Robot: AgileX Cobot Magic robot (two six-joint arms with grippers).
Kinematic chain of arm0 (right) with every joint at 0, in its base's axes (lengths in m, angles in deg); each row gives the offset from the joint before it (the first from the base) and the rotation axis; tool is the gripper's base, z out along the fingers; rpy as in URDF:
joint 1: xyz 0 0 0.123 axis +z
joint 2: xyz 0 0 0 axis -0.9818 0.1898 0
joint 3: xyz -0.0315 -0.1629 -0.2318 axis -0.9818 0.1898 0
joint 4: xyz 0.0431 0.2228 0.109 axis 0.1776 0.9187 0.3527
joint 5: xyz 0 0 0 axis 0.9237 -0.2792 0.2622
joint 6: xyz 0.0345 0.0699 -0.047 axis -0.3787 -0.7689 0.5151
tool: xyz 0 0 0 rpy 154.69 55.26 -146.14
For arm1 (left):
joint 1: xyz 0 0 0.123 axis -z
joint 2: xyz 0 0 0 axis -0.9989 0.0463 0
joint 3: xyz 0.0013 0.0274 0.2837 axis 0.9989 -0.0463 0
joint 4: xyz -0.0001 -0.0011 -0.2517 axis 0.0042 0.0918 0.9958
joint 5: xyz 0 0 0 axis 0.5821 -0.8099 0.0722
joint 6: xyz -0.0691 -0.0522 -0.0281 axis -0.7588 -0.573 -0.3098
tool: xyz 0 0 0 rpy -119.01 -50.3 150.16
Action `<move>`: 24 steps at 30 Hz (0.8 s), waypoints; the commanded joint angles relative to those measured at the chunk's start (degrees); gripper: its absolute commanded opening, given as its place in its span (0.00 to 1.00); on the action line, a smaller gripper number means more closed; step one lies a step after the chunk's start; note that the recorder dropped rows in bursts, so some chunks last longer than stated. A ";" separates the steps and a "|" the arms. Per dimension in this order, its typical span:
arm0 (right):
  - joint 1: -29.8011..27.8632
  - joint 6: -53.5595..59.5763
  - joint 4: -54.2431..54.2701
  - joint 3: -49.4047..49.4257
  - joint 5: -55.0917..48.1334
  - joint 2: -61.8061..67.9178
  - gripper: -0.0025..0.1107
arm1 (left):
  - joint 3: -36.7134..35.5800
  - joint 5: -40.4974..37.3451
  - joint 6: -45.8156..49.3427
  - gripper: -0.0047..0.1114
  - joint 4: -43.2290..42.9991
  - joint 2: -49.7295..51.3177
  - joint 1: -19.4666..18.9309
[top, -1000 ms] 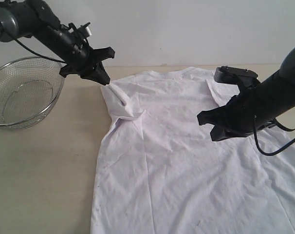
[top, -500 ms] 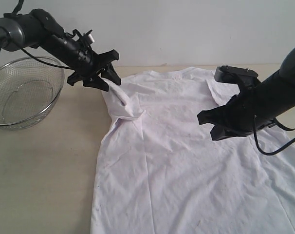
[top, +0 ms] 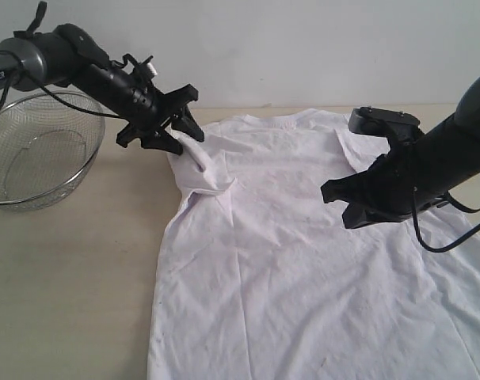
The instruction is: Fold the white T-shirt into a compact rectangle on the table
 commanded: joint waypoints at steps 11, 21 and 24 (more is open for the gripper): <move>-0.21 0.65 0.06 0.16 -1.12 -0.73 0.02 | 0.41 2.73 -0.33 0.48 0.20 1.68 1.33; -0.21 1.86 0.90 0.16 -1.10 -0.73 0.02 | 0.41 8.25 -0.33 0.27 1.54 1.83 1.33; -0.21 1.86 0.90 0.16 -1.10 -0.73 0.02 | 0.41 8.40 2.14 0.22 1.54 1.83 1.33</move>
